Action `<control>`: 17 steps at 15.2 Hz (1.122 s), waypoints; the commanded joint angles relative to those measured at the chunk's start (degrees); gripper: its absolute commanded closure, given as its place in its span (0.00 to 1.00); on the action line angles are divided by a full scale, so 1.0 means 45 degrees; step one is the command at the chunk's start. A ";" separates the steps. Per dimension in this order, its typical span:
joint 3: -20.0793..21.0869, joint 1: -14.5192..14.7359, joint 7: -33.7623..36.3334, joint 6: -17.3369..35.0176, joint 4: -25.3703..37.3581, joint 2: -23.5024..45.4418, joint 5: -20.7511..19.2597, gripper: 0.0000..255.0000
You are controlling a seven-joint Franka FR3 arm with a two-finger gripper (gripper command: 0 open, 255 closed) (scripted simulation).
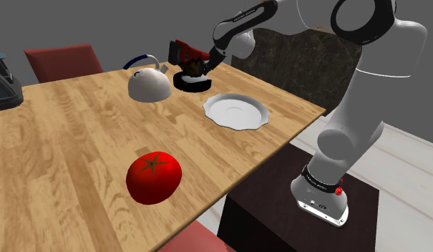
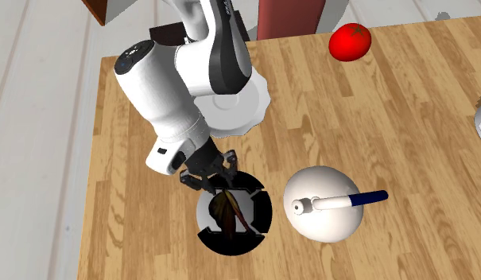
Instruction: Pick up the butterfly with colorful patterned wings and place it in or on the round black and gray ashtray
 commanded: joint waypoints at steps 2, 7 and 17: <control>0.0000 0.0000 0.0000 0.0000 0.0000 0.0000 0.0000 0.00; -0.0085 -0.0136 0.0012 -0.0568 -0.0301 -0.0819 0.0008 0.00; -0.0185 -0.0245 0.0037 -0.1111 -0.0511 -0.1526 -0.0008 0.00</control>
